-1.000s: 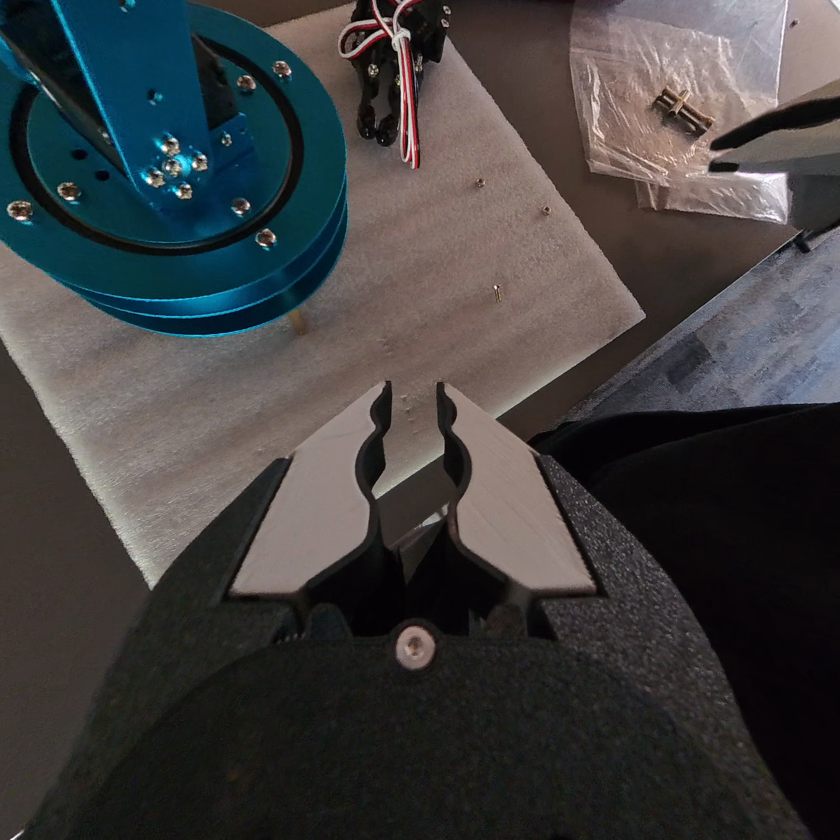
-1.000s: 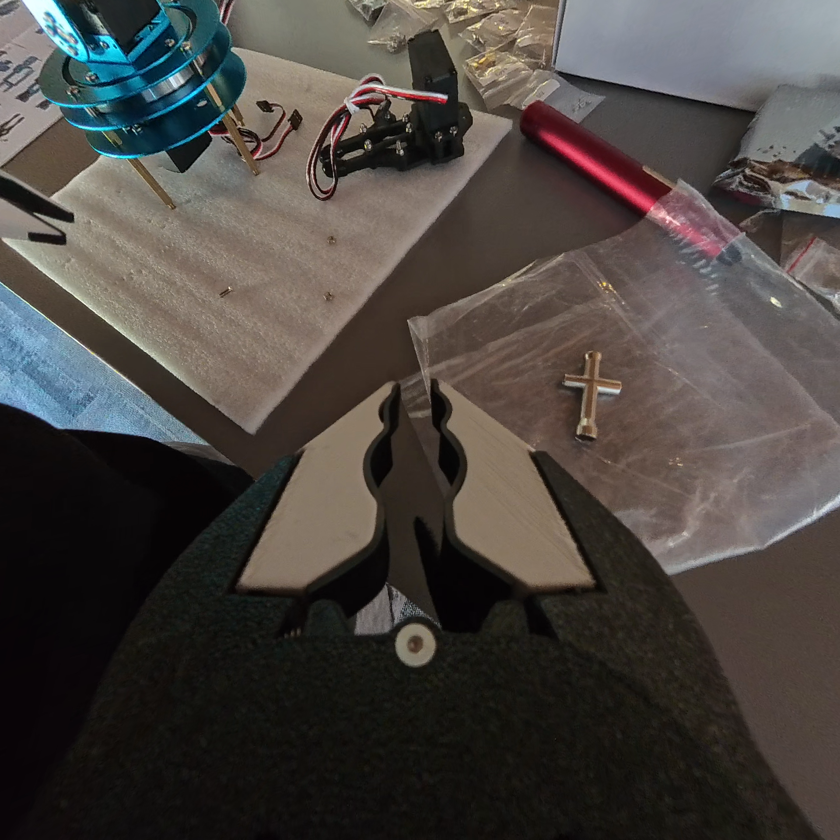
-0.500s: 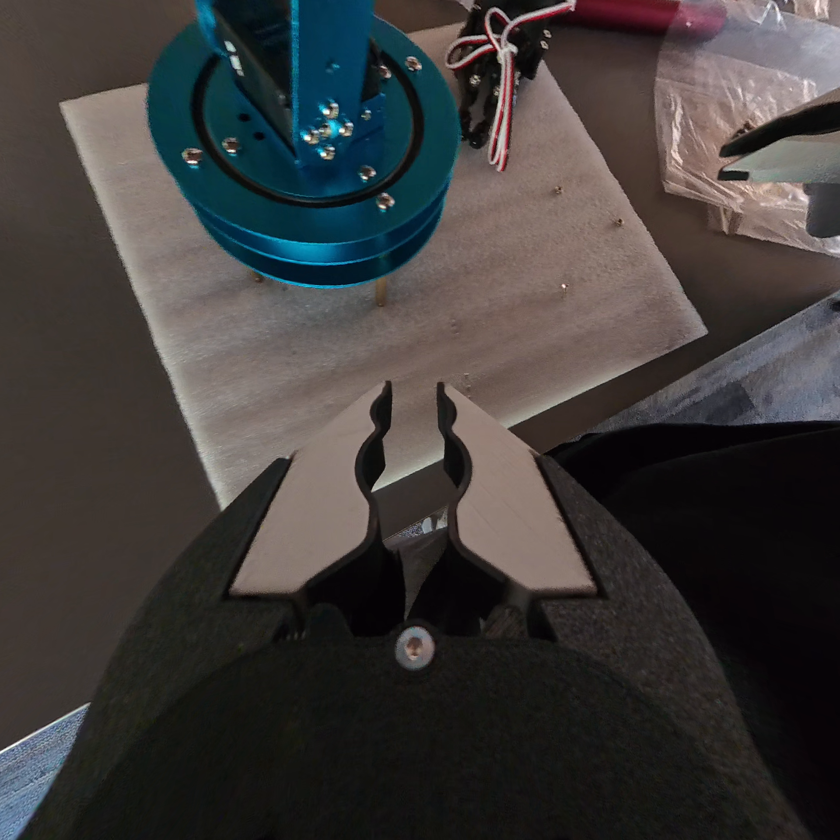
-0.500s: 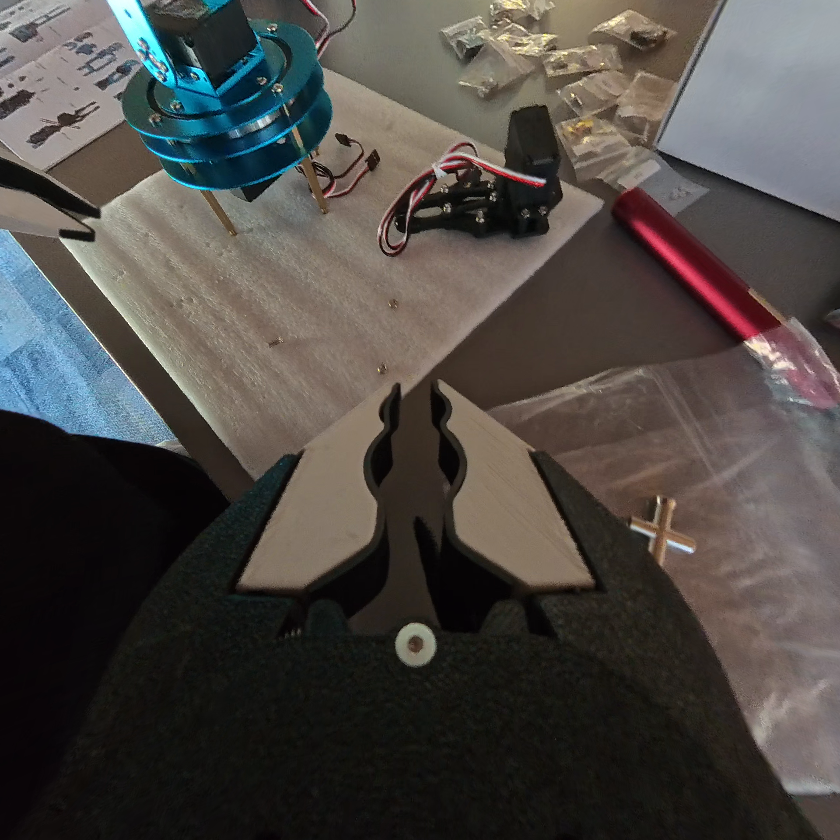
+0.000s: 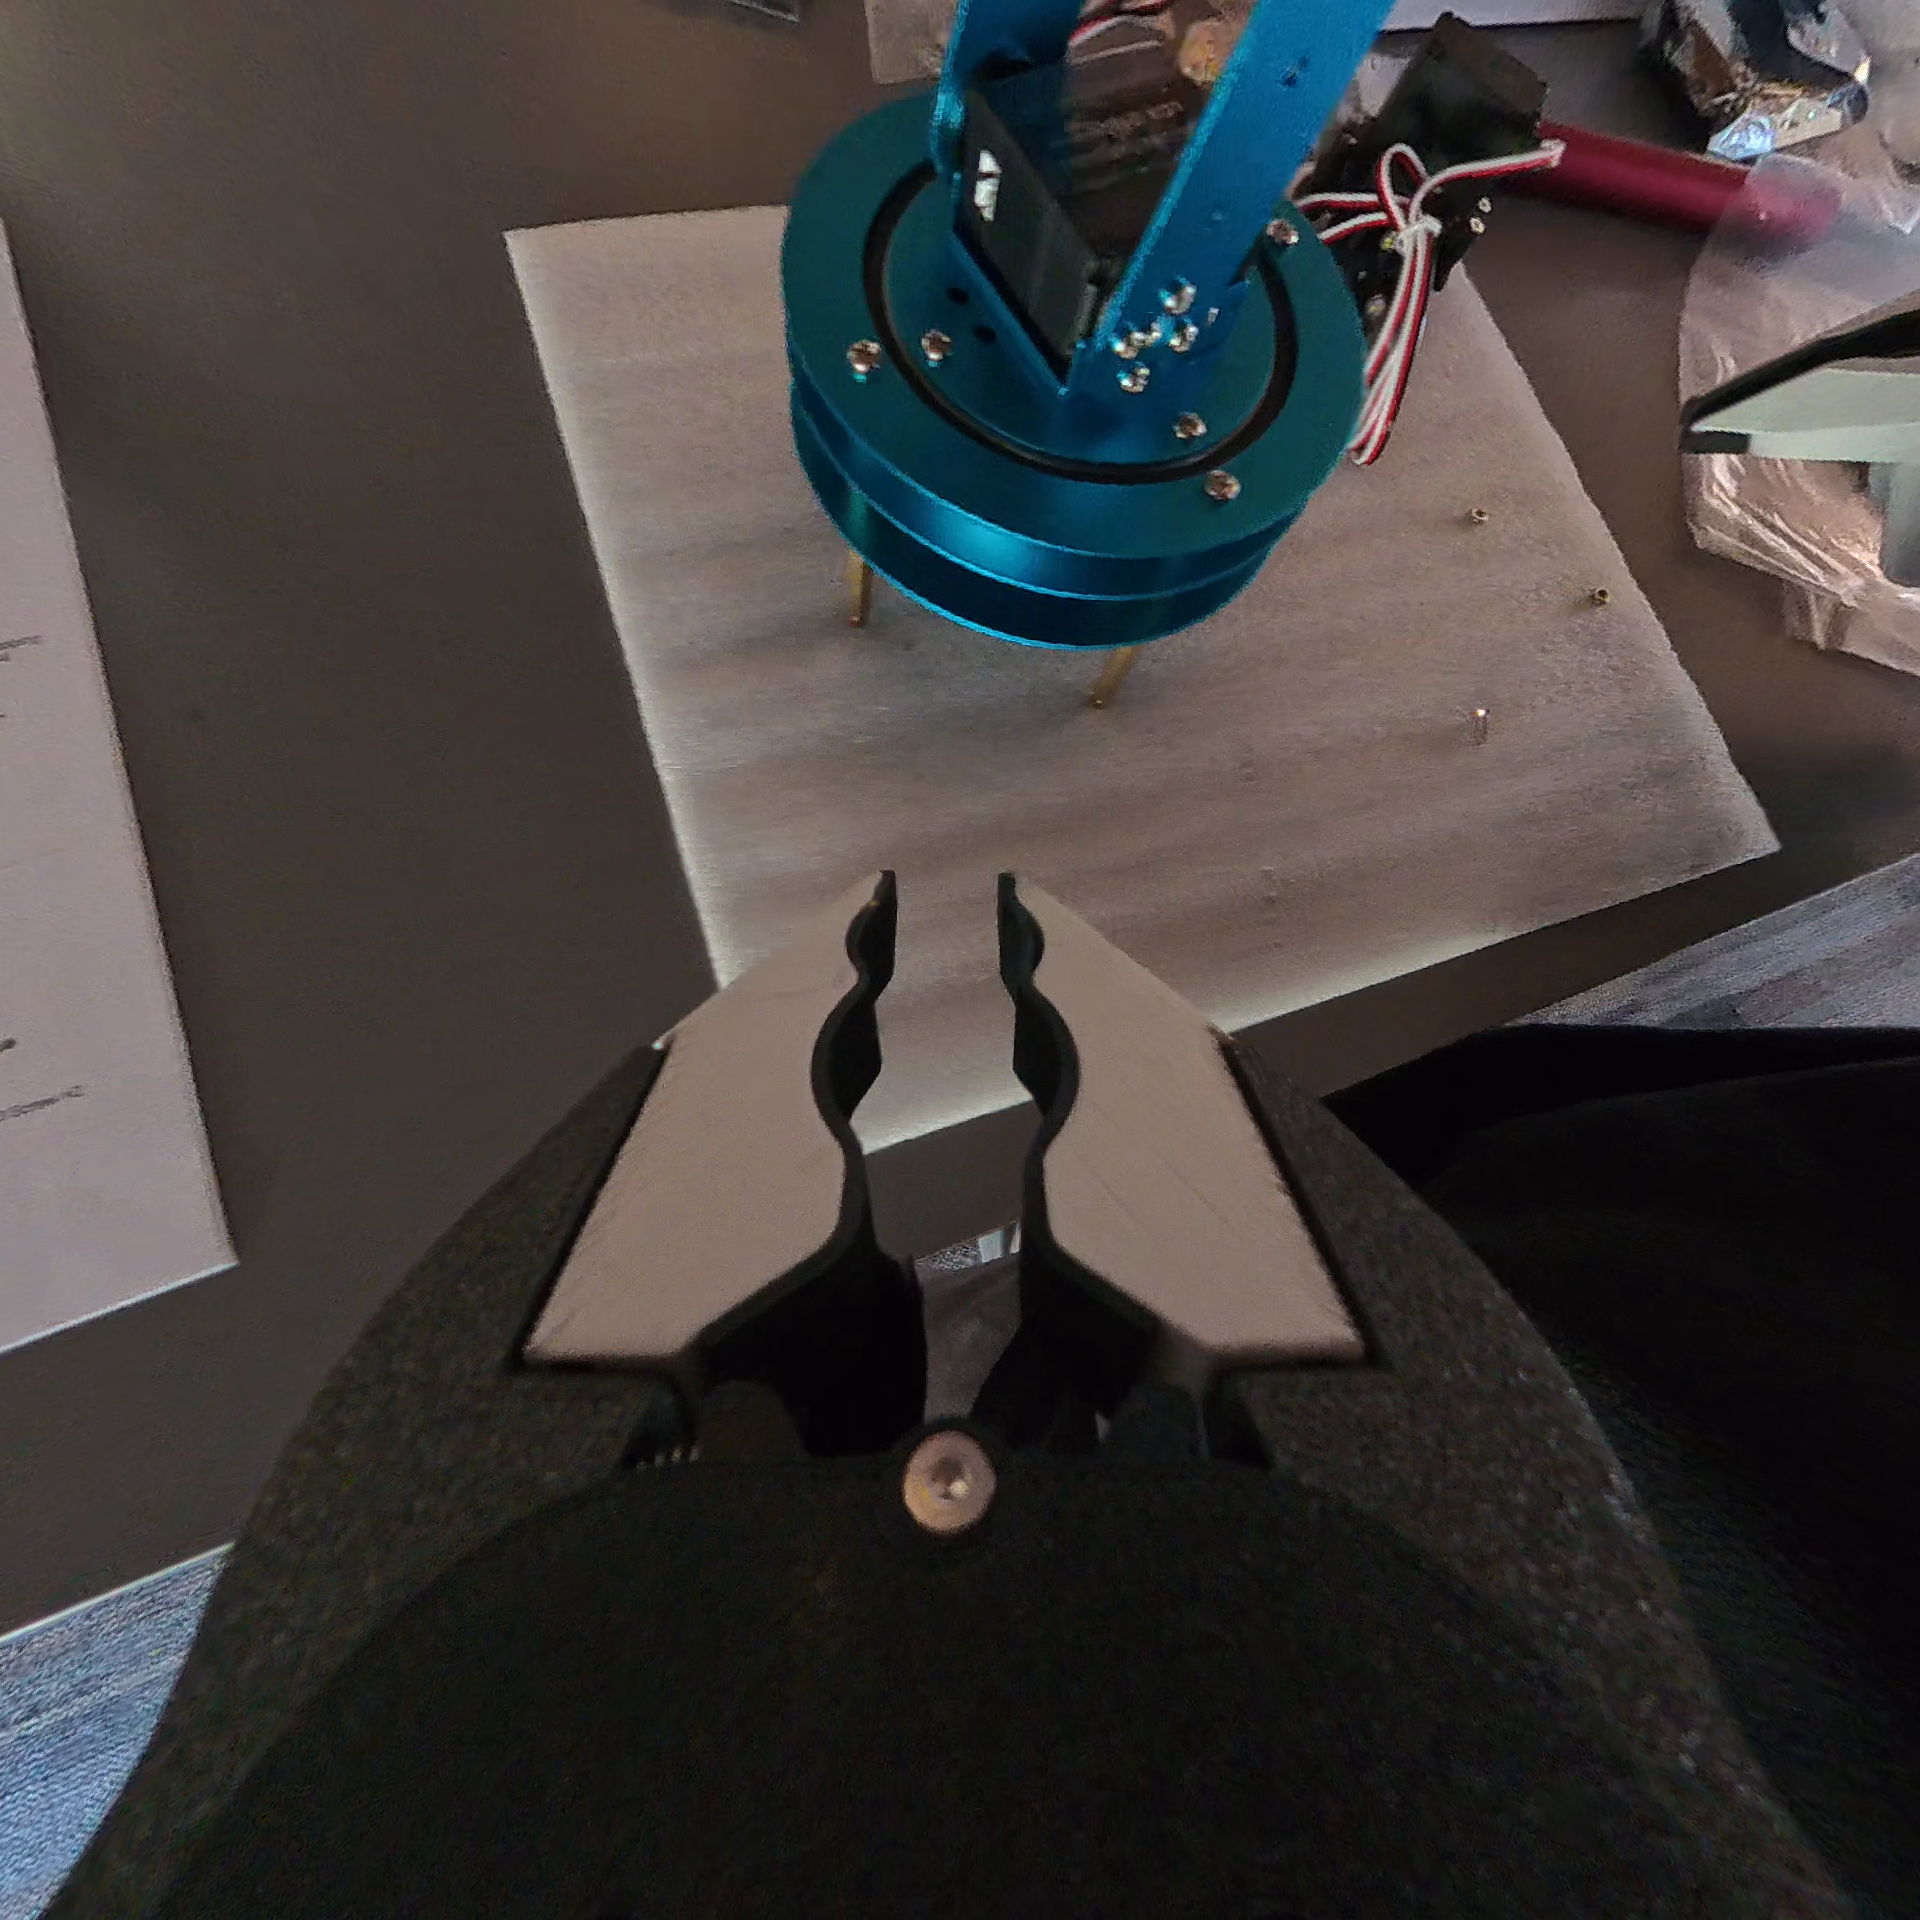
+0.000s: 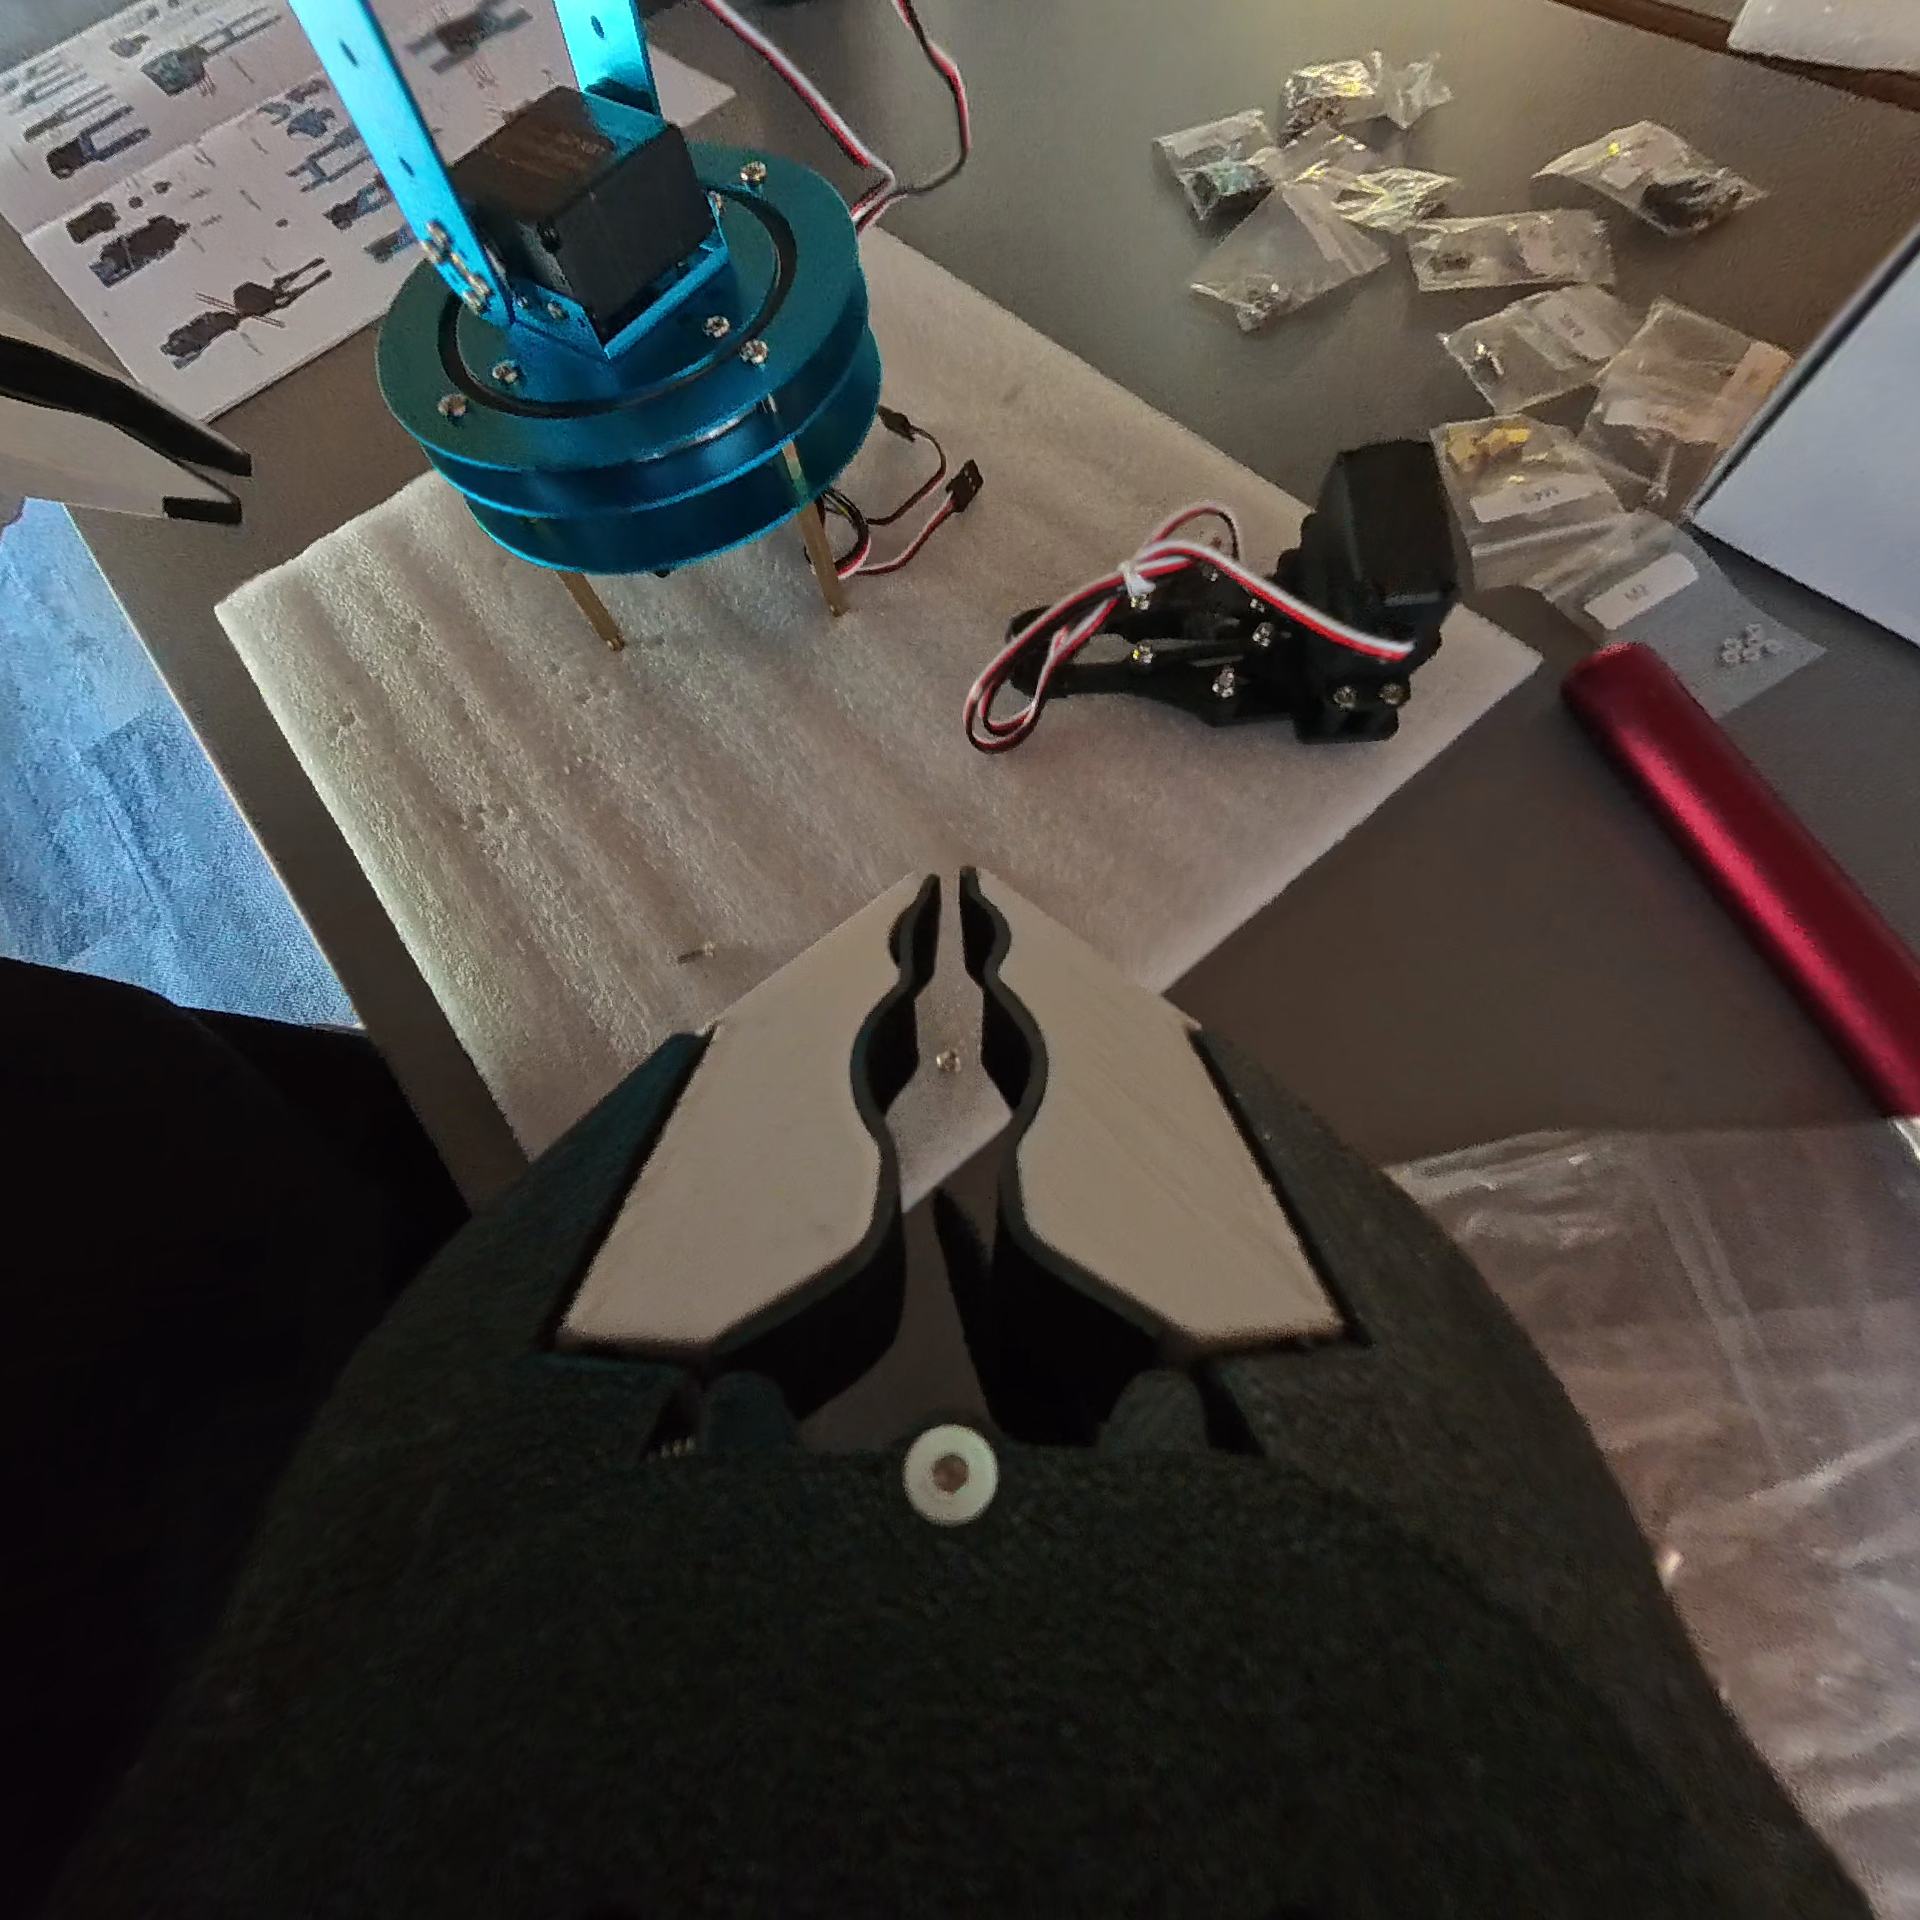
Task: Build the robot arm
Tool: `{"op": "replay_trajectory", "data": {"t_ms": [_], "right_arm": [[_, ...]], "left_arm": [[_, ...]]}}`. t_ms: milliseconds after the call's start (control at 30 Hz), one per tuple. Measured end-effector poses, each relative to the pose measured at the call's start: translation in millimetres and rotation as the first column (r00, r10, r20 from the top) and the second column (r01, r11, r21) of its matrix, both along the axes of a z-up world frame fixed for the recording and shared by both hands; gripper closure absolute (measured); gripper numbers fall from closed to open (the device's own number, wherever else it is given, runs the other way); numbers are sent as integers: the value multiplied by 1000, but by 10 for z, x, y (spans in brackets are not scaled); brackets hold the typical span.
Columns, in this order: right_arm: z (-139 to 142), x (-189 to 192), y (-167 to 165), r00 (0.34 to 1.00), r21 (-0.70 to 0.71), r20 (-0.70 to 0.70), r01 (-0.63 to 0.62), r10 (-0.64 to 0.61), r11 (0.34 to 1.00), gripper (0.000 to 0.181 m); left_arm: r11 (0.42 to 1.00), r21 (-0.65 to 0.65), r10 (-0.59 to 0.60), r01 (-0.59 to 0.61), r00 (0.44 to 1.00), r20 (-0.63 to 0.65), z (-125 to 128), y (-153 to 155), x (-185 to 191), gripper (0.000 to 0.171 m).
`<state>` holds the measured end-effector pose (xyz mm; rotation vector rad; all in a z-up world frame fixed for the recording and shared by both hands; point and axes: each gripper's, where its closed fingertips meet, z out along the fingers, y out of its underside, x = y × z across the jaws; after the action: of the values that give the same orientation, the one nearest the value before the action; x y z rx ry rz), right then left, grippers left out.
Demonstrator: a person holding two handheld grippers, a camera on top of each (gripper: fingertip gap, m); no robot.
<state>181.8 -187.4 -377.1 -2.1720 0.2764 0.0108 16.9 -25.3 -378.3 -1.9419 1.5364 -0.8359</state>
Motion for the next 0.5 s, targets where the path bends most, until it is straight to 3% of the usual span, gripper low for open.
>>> {"op": "replay_trajectory", "data": {"t_ms": [167,367,500], "right_arm": [[57,-207,248,998,15,-50,-35,36,999,178],[3,-769,523,990,4,-118,-78,78,997,175],[47,-1136,904,984,22,-169,-61,64,998,174]], "left_arm": [[999,43,28,-29,1000,14,37,401,-128,153],[990,77,120,-122,992,33,72,1249,-511,153],[986,94,139,-138,990,5,-15,1814,-861,153]]}}
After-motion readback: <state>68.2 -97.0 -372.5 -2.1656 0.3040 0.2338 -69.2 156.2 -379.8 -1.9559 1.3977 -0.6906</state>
